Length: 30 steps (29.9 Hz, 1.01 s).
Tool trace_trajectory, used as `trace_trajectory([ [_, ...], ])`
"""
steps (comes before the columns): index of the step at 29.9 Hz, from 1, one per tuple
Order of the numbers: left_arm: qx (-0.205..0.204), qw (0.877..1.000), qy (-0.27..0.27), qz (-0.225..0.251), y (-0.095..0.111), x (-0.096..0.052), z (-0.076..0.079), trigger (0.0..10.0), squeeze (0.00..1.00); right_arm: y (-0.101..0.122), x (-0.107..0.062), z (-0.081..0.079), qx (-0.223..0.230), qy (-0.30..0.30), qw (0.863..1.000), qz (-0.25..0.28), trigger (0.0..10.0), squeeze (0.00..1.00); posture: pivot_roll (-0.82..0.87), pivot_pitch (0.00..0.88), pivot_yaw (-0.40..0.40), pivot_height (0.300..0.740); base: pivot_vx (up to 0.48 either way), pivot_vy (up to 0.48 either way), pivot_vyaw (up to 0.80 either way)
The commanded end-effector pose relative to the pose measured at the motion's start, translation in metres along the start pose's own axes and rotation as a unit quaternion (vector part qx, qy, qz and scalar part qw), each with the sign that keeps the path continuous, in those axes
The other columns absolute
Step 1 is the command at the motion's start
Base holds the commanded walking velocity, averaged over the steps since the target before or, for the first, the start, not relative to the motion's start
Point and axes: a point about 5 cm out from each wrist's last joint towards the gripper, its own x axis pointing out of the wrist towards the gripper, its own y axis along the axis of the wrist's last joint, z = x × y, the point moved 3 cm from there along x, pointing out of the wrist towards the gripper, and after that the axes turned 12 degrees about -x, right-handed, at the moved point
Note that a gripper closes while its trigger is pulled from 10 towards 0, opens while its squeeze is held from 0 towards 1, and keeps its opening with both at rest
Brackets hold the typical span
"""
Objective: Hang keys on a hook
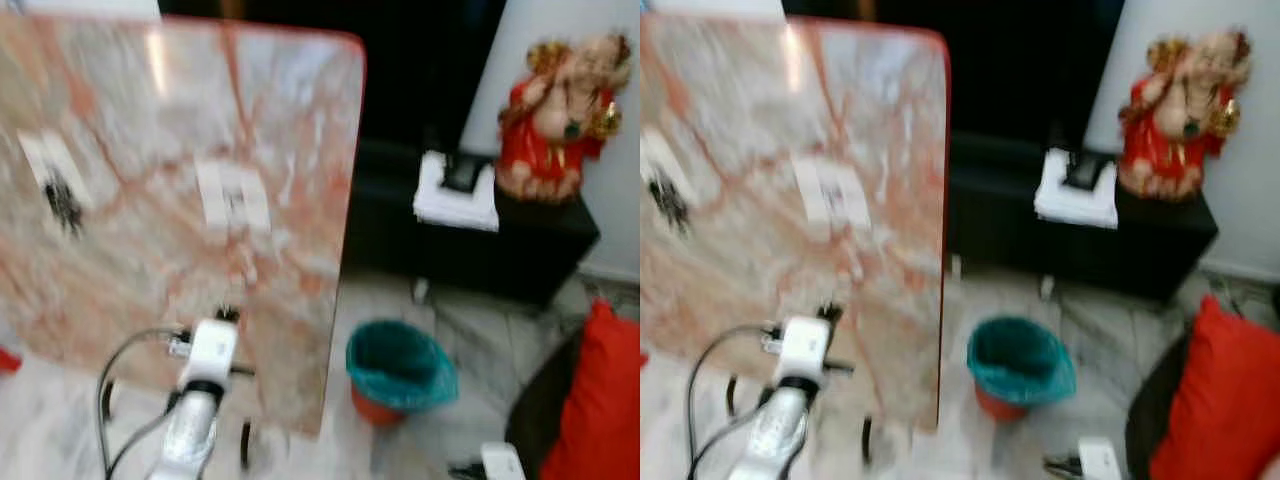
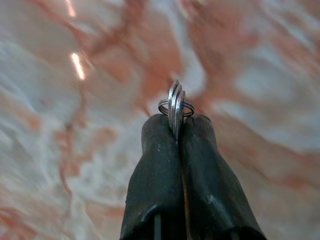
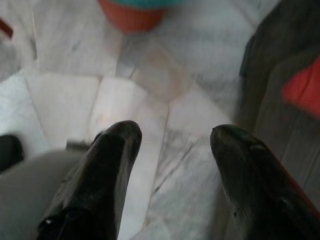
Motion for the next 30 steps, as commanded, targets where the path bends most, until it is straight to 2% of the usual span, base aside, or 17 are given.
trace_trajectory([
  [1, 0.014, 1.000, 0.010, 0.005, 0.005, 0.002, -0.011, 10.0, 0.00, 0.011, 0.002, -0.007, -0.004, 0.008, 1.000, 0.014, 10.0, 0.00, 0.02, 0.000, -0.093, 0.740, 0.304, 0.000, 0.00],
  [12, 0.020, 1.000, -0.003, 0.021, 0.018, 0.007, -0.007, 10.0, 0.00, 0.011, 0.002, -0.008, -0.004, 0.009, 1.000, 0.014, 10.0, 0.00, 0.02, 0.000, -0.091, 0.740, 0.301, 0.000, 0.00],
  [30, 0.020, 0.999, -0.026, 0.043, 0.037, 0.002, 0.003, 10.0, 0.00, 0.012, 0.002, -0.008, -0.003, 0.012, 1.000, 0.015, 10.0, 0.00, 0.02, 0.000, -0.089, 0.740, 0.000, 0.000, 0.00],
])
